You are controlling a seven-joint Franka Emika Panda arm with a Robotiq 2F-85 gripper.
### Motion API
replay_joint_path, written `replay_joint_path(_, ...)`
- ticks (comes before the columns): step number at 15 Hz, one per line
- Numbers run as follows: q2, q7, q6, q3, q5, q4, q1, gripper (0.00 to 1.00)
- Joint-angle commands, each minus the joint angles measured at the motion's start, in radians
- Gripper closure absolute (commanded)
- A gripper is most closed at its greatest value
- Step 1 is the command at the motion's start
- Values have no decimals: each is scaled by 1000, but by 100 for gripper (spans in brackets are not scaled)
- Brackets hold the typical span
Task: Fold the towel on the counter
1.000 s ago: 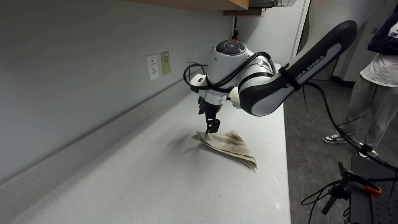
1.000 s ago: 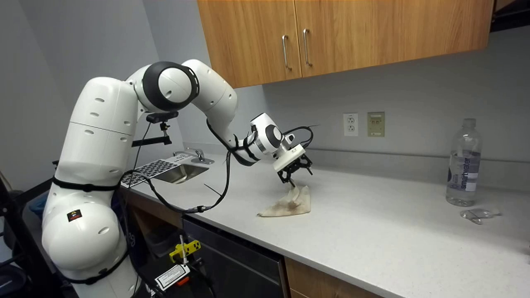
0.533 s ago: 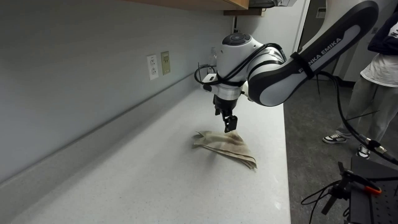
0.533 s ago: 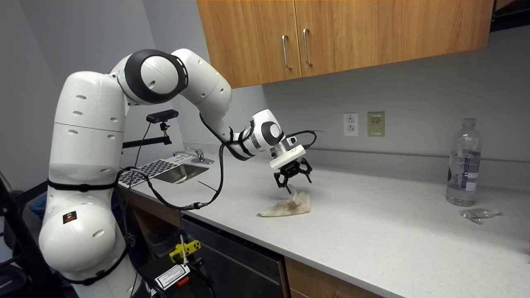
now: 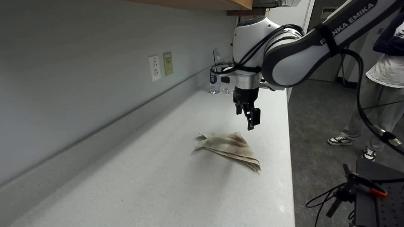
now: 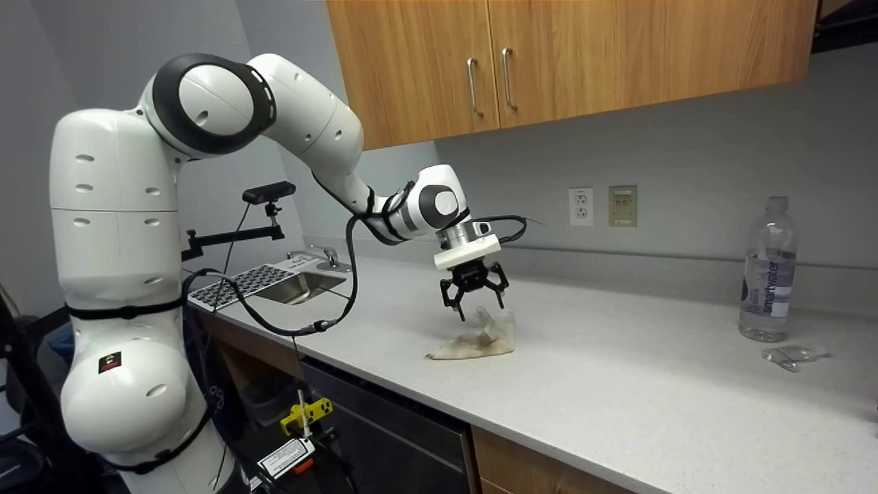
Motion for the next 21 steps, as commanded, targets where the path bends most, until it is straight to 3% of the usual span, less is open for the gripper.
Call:
replay_joint_path(1, -104, -67, -49, 27, 131, -64, -31, 0)
replay_joint_path(4, -155, -56, -64, 21, 237, -84, -32, 0)
replay_joint_path(12, -288, -3, -46, -8, 366, -148, -26, 0)
replay_joint_path(15, -329, 8, -79, -20, 401, -171, -22, 0)
replay_joint_path(16, -265, 5, -51, -19, 364, -124, -16, 0)
replay_joint_path(21, -297, 9, -61, -25, 374, -152, -13, 0)
